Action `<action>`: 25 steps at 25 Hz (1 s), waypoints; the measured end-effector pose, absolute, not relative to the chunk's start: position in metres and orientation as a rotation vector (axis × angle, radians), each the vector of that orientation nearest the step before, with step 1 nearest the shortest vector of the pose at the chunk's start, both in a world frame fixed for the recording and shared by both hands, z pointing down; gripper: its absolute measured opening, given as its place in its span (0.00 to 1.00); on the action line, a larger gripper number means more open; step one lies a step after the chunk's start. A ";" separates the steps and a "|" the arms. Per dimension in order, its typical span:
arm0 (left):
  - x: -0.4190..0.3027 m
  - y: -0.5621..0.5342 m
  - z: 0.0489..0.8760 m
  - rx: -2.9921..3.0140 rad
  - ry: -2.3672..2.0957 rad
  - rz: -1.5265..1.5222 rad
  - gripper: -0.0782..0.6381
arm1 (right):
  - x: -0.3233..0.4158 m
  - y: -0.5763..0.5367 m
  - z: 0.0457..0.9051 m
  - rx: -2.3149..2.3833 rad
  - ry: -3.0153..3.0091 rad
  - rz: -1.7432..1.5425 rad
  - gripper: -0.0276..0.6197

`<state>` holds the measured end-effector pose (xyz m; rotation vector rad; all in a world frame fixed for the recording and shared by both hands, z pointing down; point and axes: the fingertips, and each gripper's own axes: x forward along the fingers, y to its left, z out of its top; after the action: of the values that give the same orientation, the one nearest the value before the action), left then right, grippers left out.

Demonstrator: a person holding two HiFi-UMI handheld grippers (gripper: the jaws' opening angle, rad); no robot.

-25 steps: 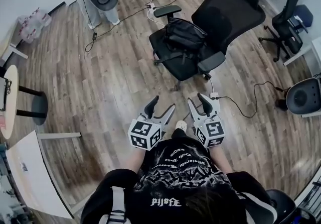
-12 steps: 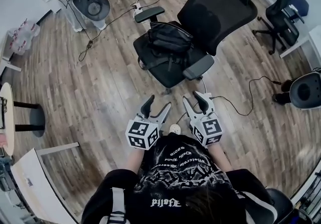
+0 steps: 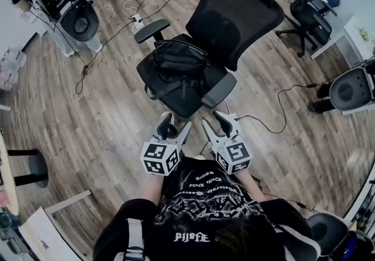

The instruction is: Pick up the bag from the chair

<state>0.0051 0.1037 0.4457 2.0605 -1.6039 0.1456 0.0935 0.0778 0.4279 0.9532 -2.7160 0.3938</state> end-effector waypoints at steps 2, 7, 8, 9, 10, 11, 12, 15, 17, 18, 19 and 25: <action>-0.005 0.076 0.445 2.098 -1.570 0.149 0.53 | 0.083 0.059 0.430 0.984 -2.696 0.392 0.32; -0.057 0.006 0.448 2.158 -1.497 0.194 0.53 | 0.036 -0.010 0.430 1.088 -2.660 0.392 0.32; -0.068 -0.009 0.448 2.168 -1.485 0.203 0.53 | 0.027 -0.024 0.430 1.104 -2.650 0.387 0.32; -0.078 -0.024 0.448 2.180 -1.475 0.213 0.53 | 0.019 -0.038 0.430 1.120 -2.640 0.383 0.32; -0.089 -0.037 0.447 2.192 -1.463 0.226 0.53 | 0.010 -0.050 0.431 1.136 -2.629 0.385 0.32; -0.099 -0.050 0.448 2.203 -1.450 0.240 0.53 | 0.002 -0.061 0.433 1.152 -2.614 0.393 0.32; -0.108 -0.062 0.450 2.211 -1.434 0.254 0.53 | -0.006 -0.071 0.436 1.167 -2.597 0.405 0.32; -0.138 -0.104 0.458 2.217 -1.384 0.292 0.53 | -0.029 -0.110 0.446 1.218 -2.553 0.448 0.32; -0.155 -0.130 0.465 2.224 -1.349 0.332 0.53 | -0.041 -0.136 0.448 1.277 -2.541 0.459 0.32; -0.162 -0.142 0.469 2.234 -1.327 0.358 0.53 | -0.044 -0.148 0.448 1.318 -2.532 0.463 0.32; -0.167 -0.154 0.472 2.248 -1.301 0.384 0.53 | -0.047 -0.158 0.450 1.359 -2.517 0.472 0.32; -0.170 -0.212 0.476 2.365 -1.129 0.420 0.53 | -0.053 -0.198 0.464 1.469 -2.428 0.543 0.32</action>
<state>-0.1703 -0.2118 0.4758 2.3647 -1.1287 0.4201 -0.0534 -0.1980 0.4643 1.4691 -2.4275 0.5427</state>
